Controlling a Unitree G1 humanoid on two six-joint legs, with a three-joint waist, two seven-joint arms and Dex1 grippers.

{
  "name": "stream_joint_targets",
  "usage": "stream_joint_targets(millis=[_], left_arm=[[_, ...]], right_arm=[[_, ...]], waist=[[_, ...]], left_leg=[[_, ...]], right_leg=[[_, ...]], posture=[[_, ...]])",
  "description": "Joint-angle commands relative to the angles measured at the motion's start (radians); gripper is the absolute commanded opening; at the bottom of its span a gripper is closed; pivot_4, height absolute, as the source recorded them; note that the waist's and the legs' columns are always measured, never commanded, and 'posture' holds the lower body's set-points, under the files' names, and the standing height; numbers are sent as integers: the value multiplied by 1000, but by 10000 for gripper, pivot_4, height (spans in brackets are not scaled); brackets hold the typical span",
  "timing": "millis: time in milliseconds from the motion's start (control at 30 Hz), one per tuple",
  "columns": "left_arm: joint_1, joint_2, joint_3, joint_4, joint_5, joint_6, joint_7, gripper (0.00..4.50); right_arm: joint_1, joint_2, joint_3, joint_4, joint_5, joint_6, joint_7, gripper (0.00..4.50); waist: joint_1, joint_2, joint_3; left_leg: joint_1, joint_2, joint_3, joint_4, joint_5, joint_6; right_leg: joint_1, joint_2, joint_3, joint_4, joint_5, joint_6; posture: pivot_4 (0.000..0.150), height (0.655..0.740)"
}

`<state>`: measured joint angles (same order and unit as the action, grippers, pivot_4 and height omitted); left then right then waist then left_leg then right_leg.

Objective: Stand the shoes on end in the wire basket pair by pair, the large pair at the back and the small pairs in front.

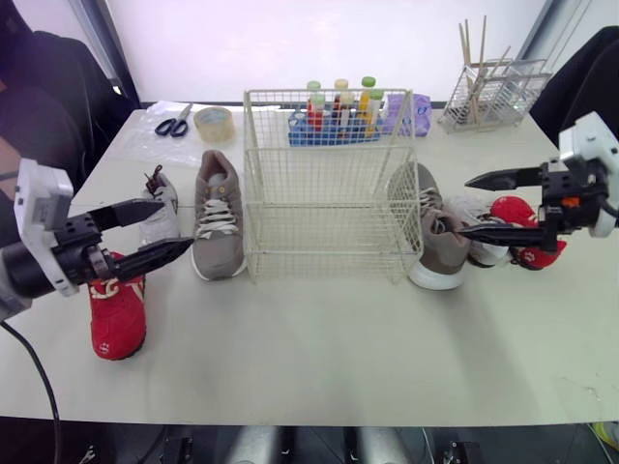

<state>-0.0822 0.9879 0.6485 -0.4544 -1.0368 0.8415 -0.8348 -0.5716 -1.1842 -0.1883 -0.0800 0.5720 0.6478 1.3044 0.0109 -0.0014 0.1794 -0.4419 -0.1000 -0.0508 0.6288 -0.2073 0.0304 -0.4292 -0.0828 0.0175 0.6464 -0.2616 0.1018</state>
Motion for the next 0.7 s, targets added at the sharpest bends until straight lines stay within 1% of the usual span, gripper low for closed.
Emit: stream_joint_targets(millis=[33, 100, 200, 333, 467, 567, 700], left_arm=[[-5, 20, 48, -27, -28, 12, 21, 45000], [-5, 27, 48, -37, -32, 21, 39, 45000], [-24, 30, 50, -44, -75, 45, 72, 45000], [-43, 36, 25, -57, -100, 62, 112, 45000], [-52, 40, 22, -61, -119, 76, 129, 45000], [-57, 37, 7, -63, -135, 78, 139, 45000], [-97, 38, -44, -40, -138, 68, 125, 45000]], right_arm=[[-25, 4, -9, -7, 8, -9, 0, 44295], [-26, 7, -6, -6, 7, -10, 0, 44295], [-20, 14, -7, -17, 13, -4, -3, 44295], [-13, 15, 1, -20, 6, 2, -6, 44295], [-4, 16, -3, -32, 6, 16, -24, 44295], [21, 24, -12, -60, -6, 34, -79, 44295], [54, 47, -43, -119, -22, 108, -225, 44295]], waist=[[0, 0, 0], [0, 0, 0], [0, 0, 0], [1, 0, 0], [0, 0, 0], [0, 0, 0], [3, 0, 0]], left_leg=[[0, 0, 0, 0, 0, 0], [0, 0, 0, 0, 0, 0], [0, 0, 0, 0, 0, 0], [0, 0, 0, 0, 0, 0], [0, 0, 0, 1, 0, 0], [0, 0, 0, 1, 0, 0], [0, 0, 0, 1, 0, 0]], right_leg=[[0, 0, 0, 0, 0, 0], [0, 0, 0, 0, 0, 0], [0, 0, 0, 0, 0, 0], [0, 0, 0, 0, 0, 0], [0, 0, 0, 1, 0, 0], [0, 0, 0, 1, 0, 0], [0, 0, 0, 1, 0, 0]], posture=[[1500, 7400], [1500, 7400], [1500, 7400], [1500, 7400], [1500, 7400], [1500, 7400], [1500, 7400]])
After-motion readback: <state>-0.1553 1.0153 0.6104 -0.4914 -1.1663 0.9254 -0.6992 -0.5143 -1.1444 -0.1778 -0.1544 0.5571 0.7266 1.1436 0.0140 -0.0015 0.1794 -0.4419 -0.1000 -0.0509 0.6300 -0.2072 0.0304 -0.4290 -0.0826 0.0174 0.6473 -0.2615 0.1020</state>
